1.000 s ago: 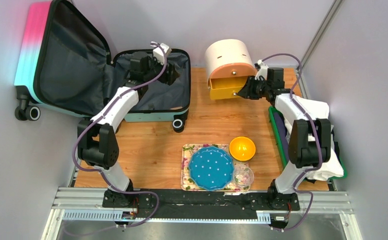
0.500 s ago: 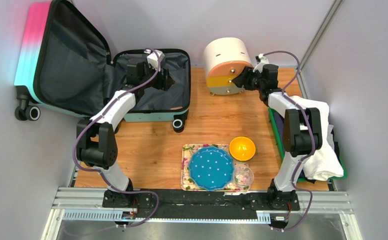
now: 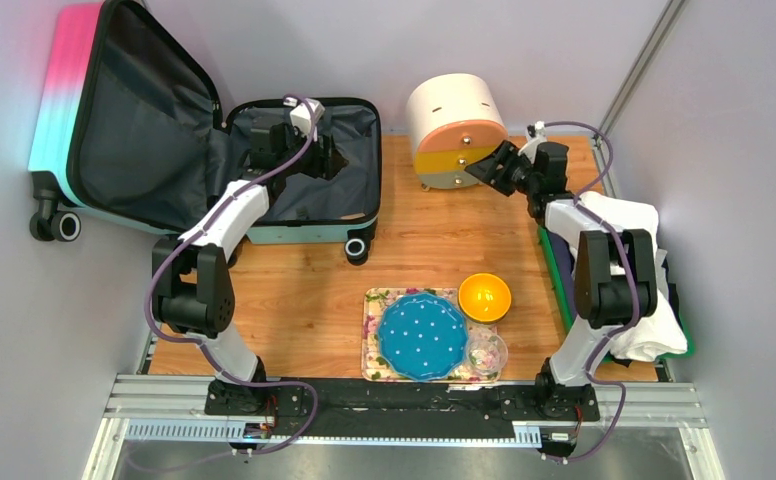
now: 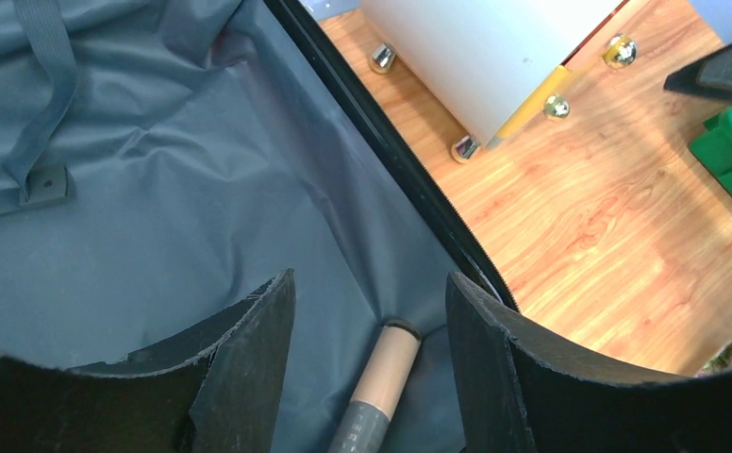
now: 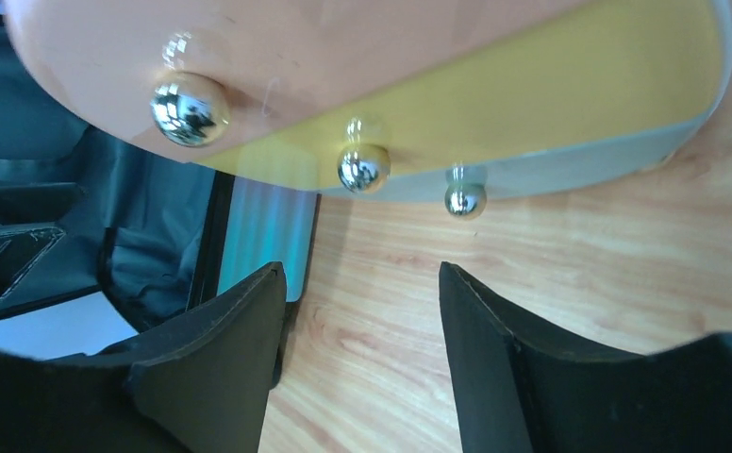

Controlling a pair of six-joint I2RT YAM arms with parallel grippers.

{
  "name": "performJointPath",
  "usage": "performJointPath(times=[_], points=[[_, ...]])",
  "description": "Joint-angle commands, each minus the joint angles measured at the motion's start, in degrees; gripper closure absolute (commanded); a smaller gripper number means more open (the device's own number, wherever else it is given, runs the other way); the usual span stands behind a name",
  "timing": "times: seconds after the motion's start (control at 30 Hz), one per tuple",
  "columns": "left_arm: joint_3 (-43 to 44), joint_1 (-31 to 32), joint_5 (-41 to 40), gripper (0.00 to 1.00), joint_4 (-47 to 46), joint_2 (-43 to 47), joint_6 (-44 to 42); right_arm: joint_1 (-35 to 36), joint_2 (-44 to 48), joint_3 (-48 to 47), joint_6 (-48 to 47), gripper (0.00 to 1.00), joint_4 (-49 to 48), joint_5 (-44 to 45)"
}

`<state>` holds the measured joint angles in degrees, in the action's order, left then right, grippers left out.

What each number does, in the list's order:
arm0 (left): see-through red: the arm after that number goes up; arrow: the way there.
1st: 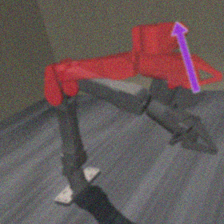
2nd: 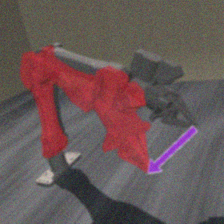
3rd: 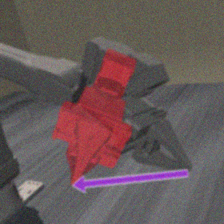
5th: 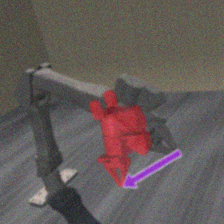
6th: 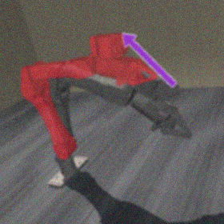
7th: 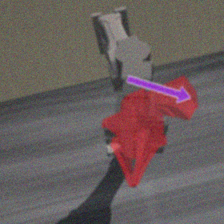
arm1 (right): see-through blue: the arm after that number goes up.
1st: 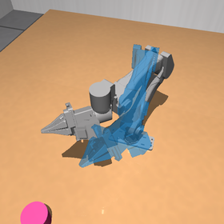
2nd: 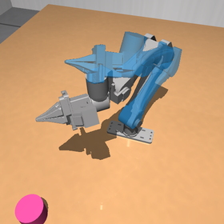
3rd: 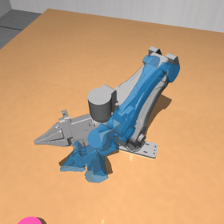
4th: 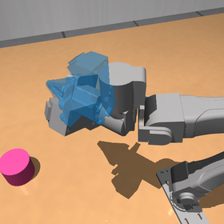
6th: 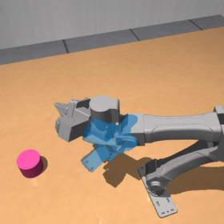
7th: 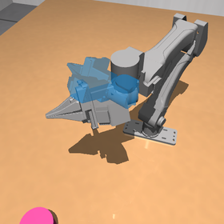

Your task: Open, take out, and arrange the luggage

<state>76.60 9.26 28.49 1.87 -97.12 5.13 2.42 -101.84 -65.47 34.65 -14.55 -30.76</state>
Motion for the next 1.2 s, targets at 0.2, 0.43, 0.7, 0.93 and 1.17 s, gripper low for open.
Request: performJointPath(times=[0.2,0.43,0.7,0.93,1.17], points=[[2.24,-0.29,2.62,0.34,-2.75,-1.23,1.56,-0.04,-8.54,-2.37,14.03,0.41,-6.72,-1.23],[2.77,-0.38,2.01,0.35,-2.13,-0.79,-1.78,0.31,-13.73,-2.91,18.69,0.48,-10.50,0.35],[0.22,-0.38,2.97,0.36,0.06,0.70,-3.45,0.66,-18.48,-7.30,17.99,0.52,-10.85,0.62],[0.04,-0.38,2.89,0.37,0.77,0.71,-3.98,1.36,-21.38,-10.20,19.66,0.54,-11.12,-0.08],[-0.13,-0.29,2.62,0.37,1.29,0.79,-4.51,1.98,-22.78,-10.38,21.42,0.60,-12.26,0.00]])
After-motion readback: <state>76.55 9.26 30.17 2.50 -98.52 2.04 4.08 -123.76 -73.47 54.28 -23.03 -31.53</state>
